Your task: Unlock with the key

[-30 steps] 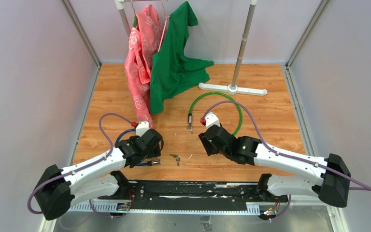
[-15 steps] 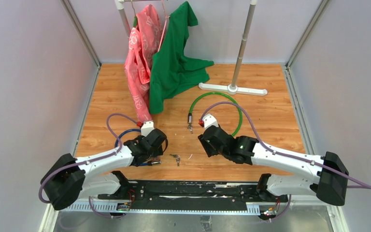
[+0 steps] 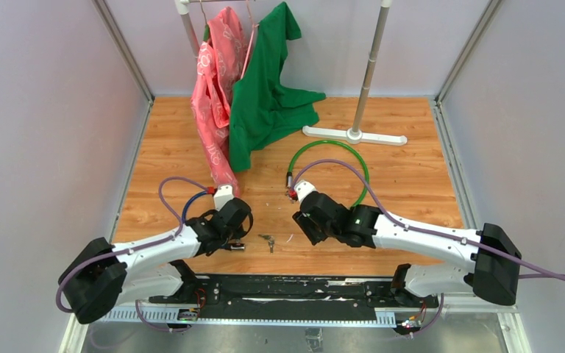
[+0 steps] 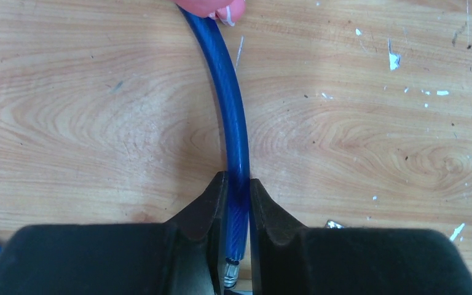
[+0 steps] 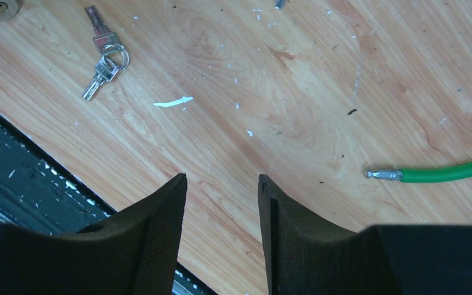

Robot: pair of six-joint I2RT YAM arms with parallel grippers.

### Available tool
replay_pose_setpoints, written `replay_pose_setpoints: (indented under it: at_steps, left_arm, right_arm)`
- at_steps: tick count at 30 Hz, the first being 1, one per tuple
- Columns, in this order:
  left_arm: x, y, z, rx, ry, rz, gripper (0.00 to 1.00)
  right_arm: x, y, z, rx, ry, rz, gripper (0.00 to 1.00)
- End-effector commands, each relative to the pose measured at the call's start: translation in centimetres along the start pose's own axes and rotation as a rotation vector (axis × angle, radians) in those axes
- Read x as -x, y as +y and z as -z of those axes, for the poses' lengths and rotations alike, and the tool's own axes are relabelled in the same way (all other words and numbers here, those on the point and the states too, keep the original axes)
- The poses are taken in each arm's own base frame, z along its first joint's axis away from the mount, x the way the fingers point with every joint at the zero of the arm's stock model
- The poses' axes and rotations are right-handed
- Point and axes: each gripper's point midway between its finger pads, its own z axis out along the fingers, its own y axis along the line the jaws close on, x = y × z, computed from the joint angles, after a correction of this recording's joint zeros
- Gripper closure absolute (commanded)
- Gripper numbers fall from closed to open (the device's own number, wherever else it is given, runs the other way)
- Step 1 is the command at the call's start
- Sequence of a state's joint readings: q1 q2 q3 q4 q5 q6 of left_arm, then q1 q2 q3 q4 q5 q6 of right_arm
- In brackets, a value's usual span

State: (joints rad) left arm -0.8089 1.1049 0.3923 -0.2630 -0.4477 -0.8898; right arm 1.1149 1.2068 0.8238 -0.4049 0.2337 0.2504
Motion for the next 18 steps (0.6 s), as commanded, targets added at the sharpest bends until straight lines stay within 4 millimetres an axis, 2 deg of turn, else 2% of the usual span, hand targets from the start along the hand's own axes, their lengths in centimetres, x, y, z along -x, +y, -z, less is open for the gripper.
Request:
replay_pose_setpoints:
  at_steps: [1, 11, 18]
  left_arm:
    - [-3.7, 2.6, 0.9, 0.038, 0.125, -0.038, 0.96]
    - [-2.8, 1.8, 4.2, -0.055, 0.112, -0.012, 1.0]
    - [-2.9, -0.1, 6.5, -0.197, 0.121, -0.005, 1.0]
  right_arm:
    - [-0.2, 1.4, 0.3, 0.062, 0.022, 0.046, 0.51]
    - [0.1, 2.0, 1.1, 0.093, -0.002, 0.013, 0.58]
    - [0.8, 2.6, 2.3, 0.135, -0.049, -0.055, 0.59]
